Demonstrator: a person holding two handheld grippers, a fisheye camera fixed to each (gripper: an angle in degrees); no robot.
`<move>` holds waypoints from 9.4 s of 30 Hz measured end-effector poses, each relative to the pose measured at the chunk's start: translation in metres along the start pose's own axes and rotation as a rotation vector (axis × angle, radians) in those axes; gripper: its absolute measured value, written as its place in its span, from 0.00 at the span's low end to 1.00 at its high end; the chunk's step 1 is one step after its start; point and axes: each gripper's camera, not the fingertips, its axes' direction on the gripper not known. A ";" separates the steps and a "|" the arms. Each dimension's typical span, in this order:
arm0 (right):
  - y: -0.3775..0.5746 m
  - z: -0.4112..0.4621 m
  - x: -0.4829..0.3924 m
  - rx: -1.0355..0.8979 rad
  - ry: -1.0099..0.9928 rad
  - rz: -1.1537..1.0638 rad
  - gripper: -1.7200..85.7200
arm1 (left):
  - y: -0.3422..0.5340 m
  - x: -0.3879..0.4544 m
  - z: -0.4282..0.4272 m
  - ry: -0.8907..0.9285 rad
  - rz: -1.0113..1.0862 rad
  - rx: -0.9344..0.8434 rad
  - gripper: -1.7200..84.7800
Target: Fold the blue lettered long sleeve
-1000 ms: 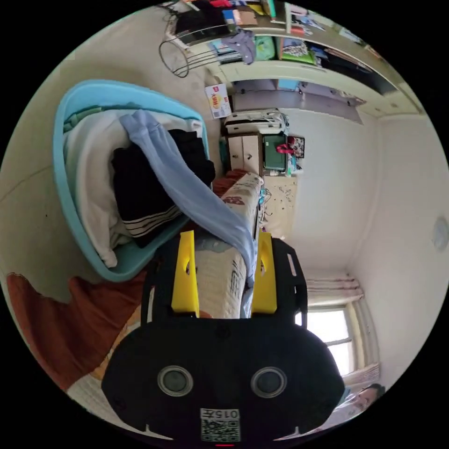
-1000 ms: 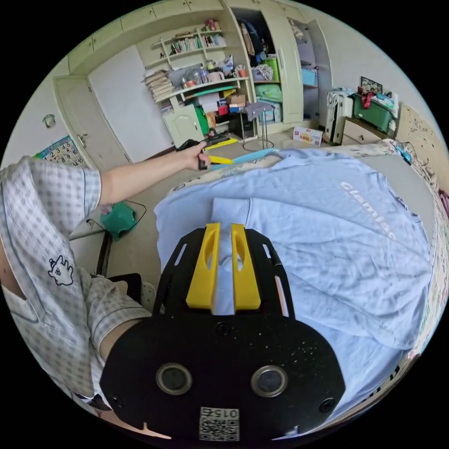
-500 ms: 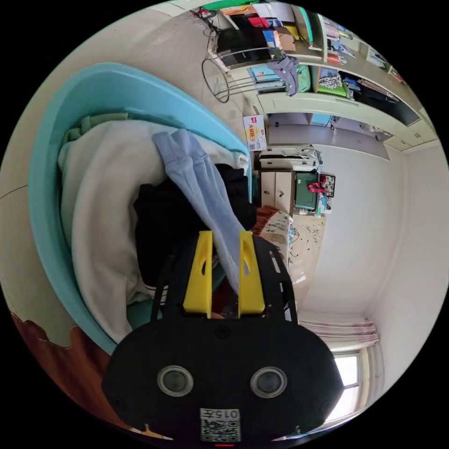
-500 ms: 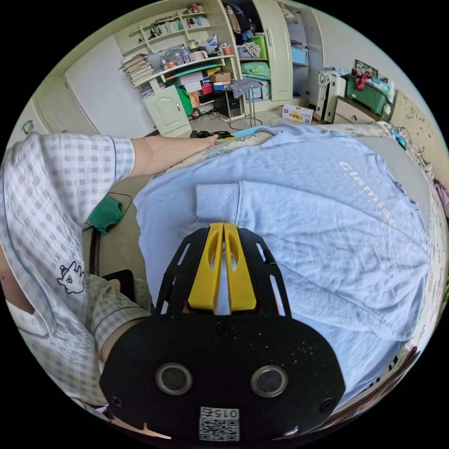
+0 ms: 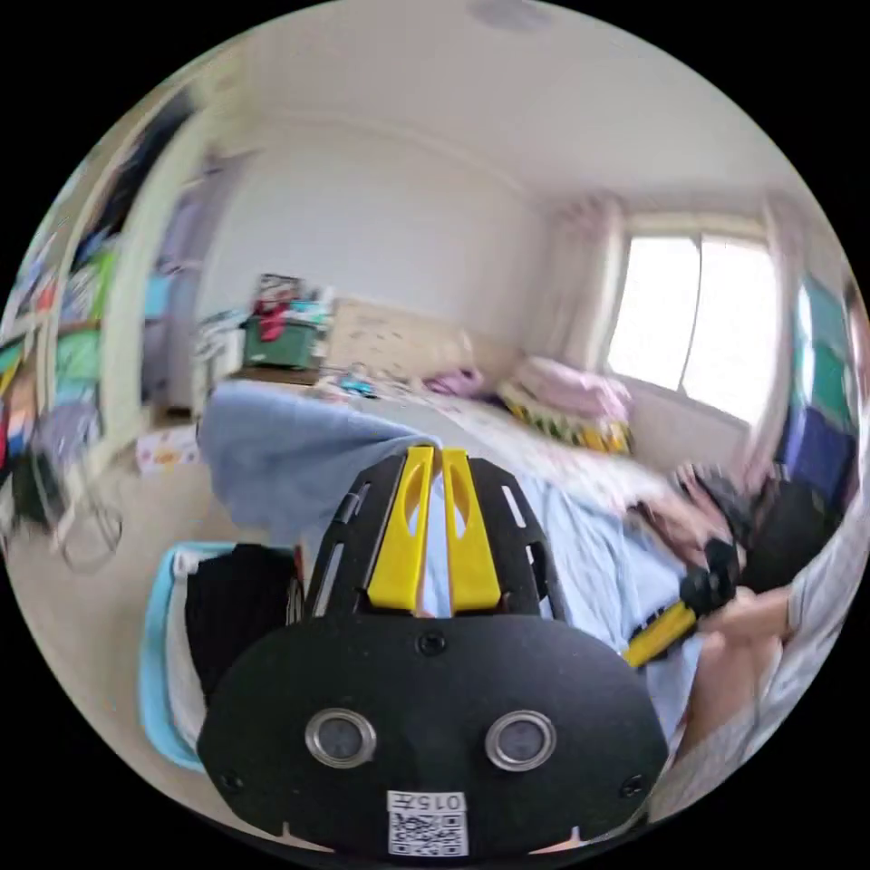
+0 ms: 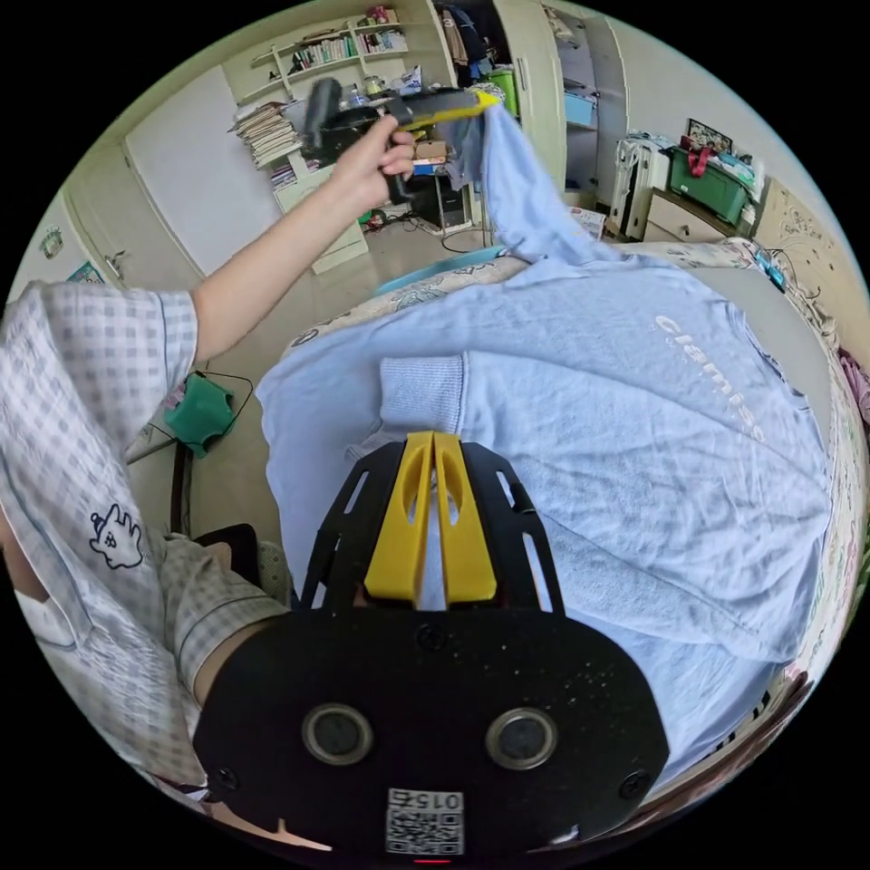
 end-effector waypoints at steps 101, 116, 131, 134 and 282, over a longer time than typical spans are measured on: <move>-0.108 -0.404 0.357 0.319 -0.059 0.643 0.03 | 0.290 0.545 0.255 0.291 0.557 -0.832 0.05; -0.120 -0.429 0.328 0.189 -0.095 0.558 0.04 | 0.310 0.544 0.253 0.253 0.616 -0.852 0.05; -0.052 -0.495 0.386 0.360 -0.470 0.680 0.12 | 0.311 0.519 0.255 0.315 0.503 -0.844 0.04; -0.041 -0.510 0.391 0.392 -0.492 0.681 0.11 | 0.313 0.521 0.252 0.300 0.523 -0.838 0.04; -0.028 -0.472 0.150 0.378 0.052 0.676 0.08 | 0.178 0.204 -0.080 0.159 0.123 -0.565 0.07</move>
